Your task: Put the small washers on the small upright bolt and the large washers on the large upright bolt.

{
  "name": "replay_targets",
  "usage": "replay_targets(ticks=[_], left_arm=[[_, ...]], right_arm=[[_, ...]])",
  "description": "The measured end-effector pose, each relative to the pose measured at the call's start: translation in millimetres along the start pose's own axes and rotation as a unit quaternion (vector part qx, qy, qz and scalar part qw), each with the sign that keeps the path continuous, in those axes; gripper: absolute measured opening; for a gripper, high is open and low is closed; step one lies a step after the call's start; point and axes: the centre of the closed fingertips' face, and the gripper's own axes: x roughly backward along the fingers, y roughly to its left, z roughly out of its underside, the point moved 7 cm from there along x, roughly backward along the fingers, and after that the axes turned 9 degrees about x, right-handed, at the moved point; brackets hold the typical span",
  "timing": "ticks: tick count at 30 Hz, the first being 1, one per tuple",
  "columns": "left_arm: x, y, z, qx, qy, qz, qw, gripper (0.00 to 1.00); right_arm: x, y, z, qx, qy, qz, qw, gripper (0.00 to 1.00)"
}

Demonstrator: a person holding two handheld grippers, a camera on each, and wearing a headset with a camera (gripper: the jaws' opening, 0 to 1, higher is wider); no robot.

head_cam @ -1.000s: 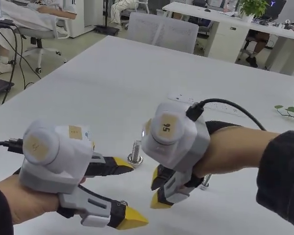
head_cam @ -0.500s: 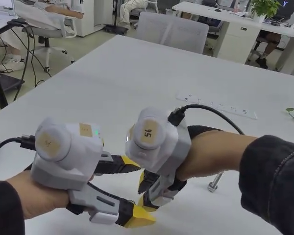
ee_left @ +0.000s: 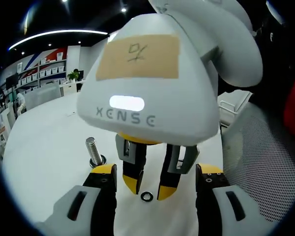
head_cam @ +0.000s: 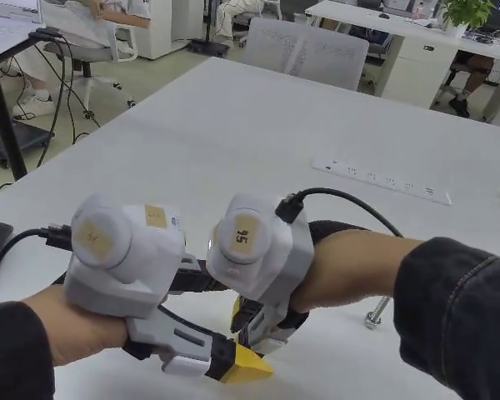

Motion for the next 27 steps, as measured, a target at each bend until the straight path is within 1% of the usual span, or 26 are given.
replay_targets(ticks=[4, 12, 15, 19, 21, 27], left_arm=[[-0.9, 0.2, -0.4, 0.0, 0.0, 0.0, 1.0, 0.64], [-2.6, 0.0, -1.3, 0.0, 0.0, 0.001, 1.0, 0.64], [-3.0, -0.1, -2.0, 0.001, -0.001, 0.0, 1.0, 0.64], [-3.4, 0.1, -2.7, 0.0, -0.002, 0.0, 1.0, 0.64], [-3.5, 0.3, -2.8, 0.0, -0.002, 0.0, 1.0, 0.64], [-4.3, 0.4, -2.9, -0.001, -0.001, 0.0, 1.0, 0.64]], right_arm=[[-2.0, 0.3, 1.4, 0.007, 0.007, 0.001, 0.9999, 0.21], [-1.7, -0.1, 1.8, 0.02, 0.011, 0.004, 0.9997, 0.2], [-2.0, 1.4, 1.3, 0.031, 0.014, 0.003, 0.9994, 0.18], [-1.5, 0.5, 2.2, 0.028, 0.012, 0.002, 0.9995, 0.17], [-1.4, -0.8, 3.1, 0.031, 0.015, 0.006, 0.9994, 0.15], [-0.9, -0.3, 2.8, 0.027, 0.013, 0.006, 0.9995, 0.14]])
